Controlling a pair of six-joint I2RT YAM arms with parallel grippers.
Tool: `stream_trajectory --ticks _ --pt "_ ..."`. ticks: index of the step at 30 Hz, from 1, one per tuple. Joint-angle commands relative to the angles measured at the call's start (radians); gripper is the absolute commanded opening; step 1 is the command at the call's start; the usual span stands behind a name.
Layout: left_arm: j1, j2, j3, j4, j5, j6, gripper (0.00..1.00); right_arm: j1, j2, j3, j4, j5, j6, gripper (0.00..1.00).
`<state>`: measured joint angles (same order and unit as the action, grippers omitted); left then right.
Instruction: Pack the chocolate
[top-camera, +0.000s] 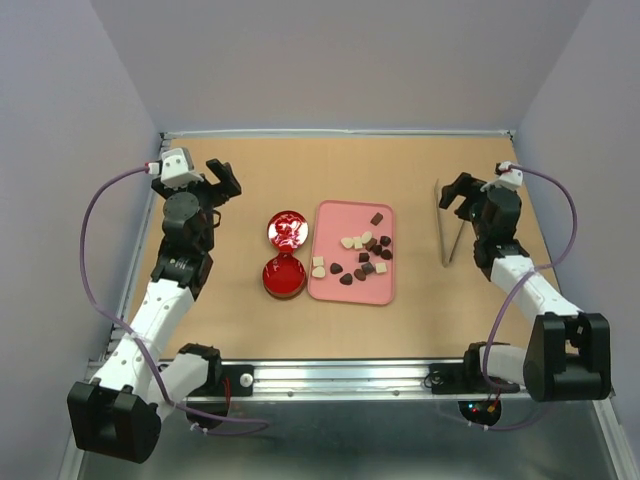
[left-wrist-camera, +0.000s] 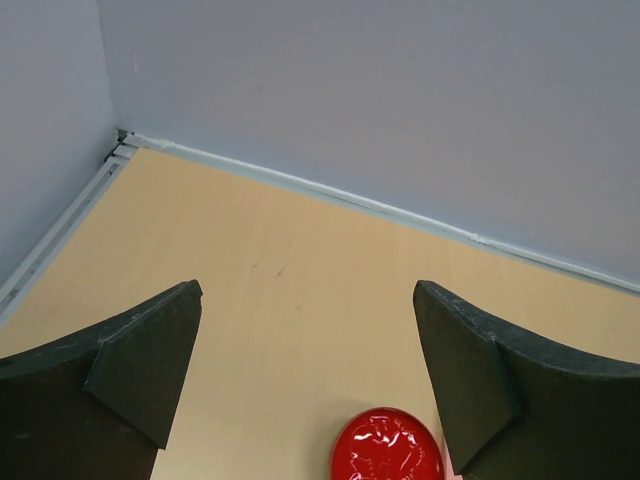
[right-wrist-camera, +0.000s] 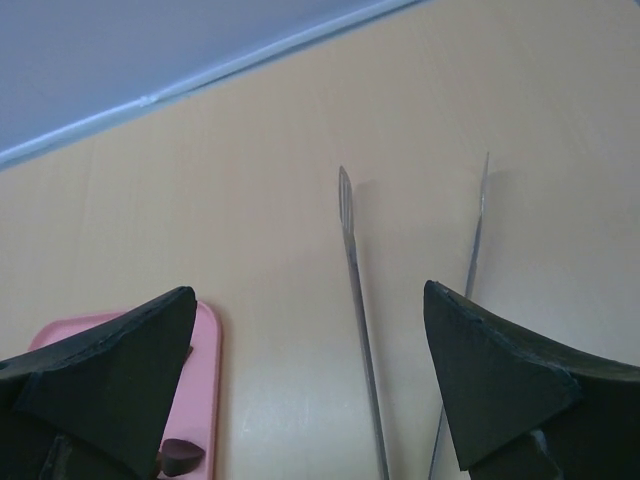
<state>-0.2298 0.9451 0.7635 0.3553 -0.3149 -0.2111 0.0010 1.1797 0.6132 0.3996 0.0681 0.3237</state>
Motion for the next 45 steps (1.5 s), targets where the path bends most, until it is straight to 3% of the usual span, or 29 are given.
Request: stream_trajectory --ticks 1,12,23,38,42,45 --pt "-0.006 -0.046 -0.012 0.074 -0.004 0.012 0.99 -0.002 0.055 0.12 -0.189 0.078 -0.017 1.0" --pt "-0.006 -0.02 0.017 0.022 0.013 -0.002 0.99 -0.002 0.166 0.212 -0.476 0.117 0.021 1.0" --pt "-0.006 -0.039 0.005 0.039 0.036 -0.014 0.99 -0.002 0.356 0.255 -0.509 0.082 0.044 1.0" --pt "-0.006 -0.052 -0.001 0.047 0.03 -0.007 0.99 0.031 0.495 0.301 -0.51 0.113 0.017 0.98" --pt "-0.006 -0.06 -0.007 0.048 0.03 -0.007 0.99 0.034 0.528 0.309 -0.512 0.113 0.011 0.95" --pt "-0.006 -0.066 -0.009 0.051 0.028 -0.007 0.99 0.037 0.537 0.309 -0.515 0.117 0.009 0.81"
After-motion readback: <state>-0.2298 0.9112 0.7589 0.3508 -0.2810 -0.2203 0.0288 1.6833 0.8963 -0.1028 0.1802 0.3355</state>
